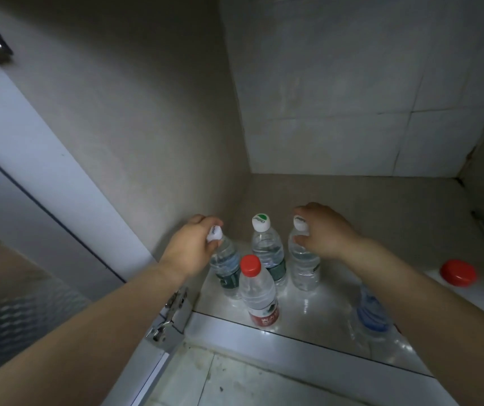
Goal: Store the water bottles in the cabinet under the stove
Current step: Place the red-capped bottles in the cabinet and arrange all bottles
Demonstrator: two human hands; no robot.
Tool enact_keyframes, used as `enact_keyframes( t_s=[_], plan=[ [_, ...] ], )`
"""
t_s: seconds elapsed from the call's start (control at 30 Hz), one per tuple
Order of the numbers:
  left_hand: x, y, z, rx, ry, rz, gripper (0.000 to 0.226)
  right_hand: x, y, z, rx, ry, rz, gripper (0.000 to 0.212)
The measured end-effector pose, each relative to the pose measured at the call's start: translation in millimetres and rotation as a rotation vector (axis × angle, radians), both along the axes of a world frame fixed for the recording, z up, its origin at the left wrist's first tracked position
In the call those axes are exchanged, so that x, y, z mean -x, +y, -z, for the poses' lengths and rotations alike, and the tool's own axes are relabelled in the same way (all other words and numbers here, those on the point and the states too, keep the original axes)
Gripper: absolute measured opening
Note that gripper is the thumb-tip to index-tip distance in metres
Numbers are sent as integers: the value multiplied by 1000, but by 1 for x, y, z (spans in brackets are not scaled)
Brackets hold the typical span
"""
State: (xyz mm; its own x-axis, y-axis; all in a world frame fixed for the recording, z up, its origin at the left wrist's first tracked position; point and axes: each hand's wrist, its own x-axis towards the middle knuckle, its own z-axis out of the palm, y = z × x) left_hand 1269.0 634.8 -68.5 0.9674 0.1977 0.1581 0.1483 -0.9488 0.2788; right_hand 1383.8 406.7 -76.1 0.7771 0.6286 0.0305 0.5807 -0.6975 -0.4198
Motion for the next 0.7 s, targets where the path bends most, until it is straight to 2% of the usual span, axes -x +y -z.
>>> enact_keyframes(
  t_s=[0.17, 0.43, 0.57, 0.7],
  plan=[
    [-14, 12, -2, -36, -6, 117, 33, -1, 10, -12, -22, 2, -28, 58],
    [-55, 35, 2, -22, -13, 190, 31, 4, 37, -22, -48, -5, -66, 47],
    [-61, 35, 12, 99, -57, 150, 36, 13, 49, -24, -79, 14, -29, 38],
    [-44, 42, 22, 282, -129, 172, 53, 21, 64, -16, -54, -78, -35, 32]
  ],
)
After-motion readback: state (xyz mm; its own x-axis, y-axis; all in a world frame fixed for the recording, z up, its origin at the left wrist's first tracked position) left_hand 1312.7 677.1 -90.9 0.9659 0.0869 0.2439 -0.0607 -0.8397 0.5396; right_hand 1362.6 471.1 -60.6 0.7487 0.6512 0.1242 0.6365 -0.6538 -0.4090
